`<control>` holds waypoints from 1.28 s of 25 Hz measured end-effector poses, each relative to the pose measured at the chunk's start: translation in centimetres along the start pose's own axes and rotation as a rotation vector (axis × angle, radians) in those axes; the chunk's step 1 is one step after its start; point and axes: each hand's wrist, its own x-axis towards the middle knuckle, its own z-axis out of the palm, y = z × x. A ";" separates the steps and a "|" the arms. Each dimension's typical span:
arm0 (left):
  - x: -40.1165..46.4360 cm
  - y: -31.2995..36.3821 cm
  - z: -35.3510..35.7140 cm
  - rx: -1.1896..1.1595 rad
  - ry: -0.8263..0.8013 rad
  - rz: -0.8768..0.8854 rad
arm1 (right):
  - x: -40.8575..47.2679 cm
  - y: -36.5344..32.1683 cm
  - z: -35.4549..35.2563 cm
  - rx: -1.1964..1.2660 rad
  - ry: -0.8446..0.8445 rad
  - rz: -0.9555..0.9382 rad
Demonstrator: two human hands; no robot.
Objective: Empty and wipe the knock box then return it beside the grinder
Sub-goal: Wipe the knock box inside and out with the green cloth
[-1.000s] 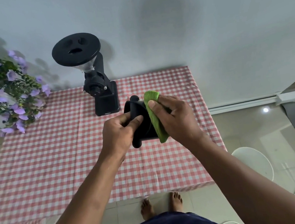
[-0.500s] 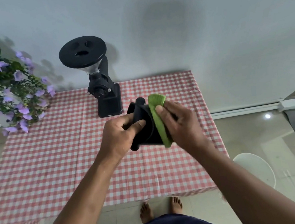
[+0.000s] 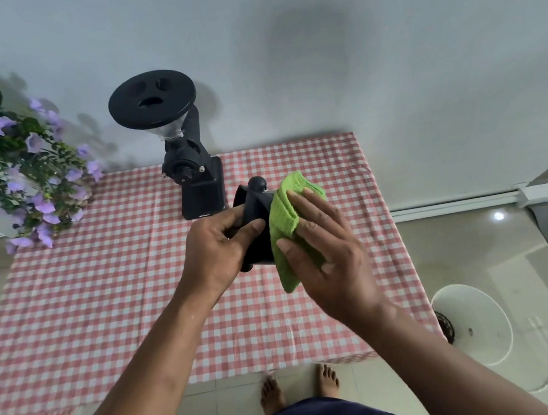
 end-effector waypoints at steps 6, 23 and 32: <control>-0.5 0.9 0.4 0.012 -0.080 0.065 | 4.6 0.0 -2.8 0.215 -0.086 0.340; -1.3 1.3 1.0 0.185 -0.064 0.142 | 6.1 1.0 -3.9 0.344 -0.120 0.478; -1.3 0.9 1.7 0.075 -0.041 0.080 | 0.2 -2.2 -1.0 -0.099 -0.046 0.075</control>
